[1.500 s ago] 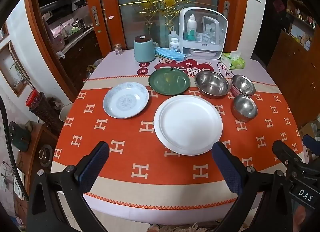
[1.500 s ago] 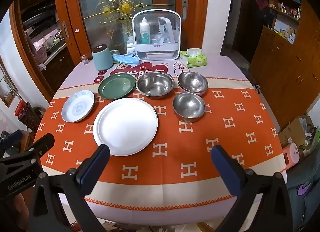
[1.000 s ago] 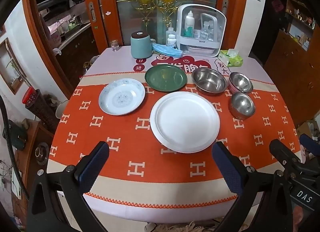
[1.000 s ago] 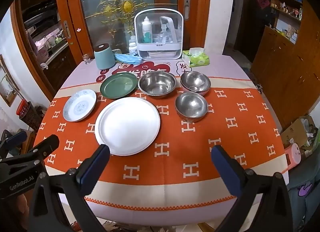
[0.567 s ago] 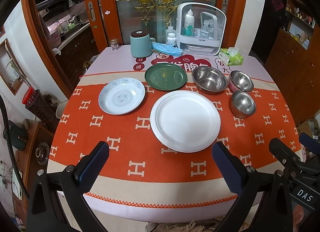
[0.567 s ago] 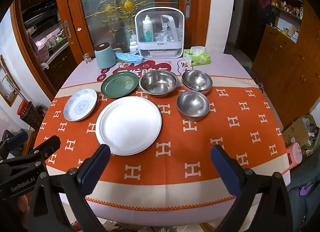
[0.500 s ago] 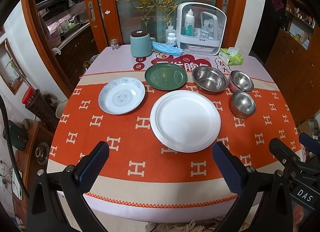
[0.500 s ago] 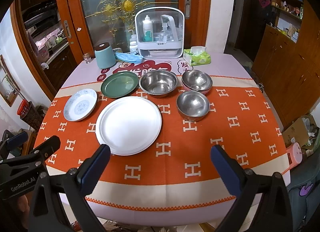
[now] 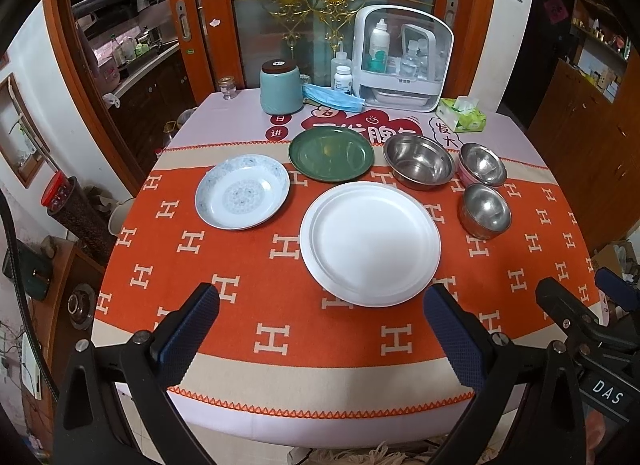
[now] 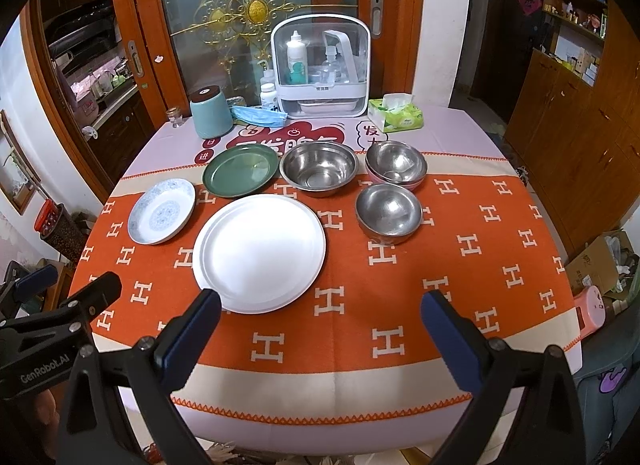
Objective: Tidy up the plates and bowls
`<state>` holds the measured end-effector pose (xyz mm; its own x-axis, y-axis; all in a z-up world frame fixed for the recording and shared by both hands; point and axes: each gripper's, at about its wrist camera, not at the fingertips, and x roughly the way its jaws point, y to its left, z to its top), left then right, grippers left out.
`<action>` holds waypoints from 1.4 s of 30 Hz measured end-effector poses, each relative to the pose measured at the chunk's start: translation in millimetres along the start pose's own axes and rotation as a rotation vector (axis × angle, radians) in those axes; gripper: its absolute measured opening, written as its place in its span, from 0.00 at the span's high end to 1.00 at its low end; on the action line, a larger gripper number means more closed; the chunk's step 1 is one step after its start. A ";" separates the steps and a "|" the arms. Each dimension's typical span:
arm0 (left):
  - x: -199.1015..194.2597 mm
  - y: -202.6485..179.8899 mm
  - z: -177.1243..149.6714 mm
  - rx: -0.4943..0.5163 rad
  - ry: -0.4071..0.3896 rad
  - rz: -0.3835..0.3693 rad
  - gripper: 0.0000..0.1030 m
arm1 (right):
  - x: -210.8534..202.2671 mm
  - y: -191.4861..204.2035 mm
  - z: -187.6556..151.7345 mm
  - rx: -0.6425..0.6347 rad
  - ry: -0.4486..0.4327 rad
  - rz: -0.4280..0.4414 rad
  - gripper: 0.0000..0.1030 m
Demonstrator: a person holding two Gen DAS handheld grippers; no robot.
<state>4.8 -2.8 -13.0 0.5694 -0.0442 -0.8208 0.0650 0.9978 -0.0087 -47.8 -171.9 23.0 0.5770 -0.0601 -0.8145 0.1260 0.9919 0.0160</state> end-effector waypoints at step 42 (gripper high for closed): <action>12.4 -6.6 8.8 0.046 0.021 -0.018 0.02 | 5.2 2.1 3.6 -0.001 0.003 -0.002 0.03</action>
<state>18.6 -10.4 -18.0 0.5506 -0.0602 -0.8326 0.1125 0.9937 0.0025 -41.7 -170.6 20.9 0.5742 -0.0619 -0.8164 0.1264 0.9919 0.0137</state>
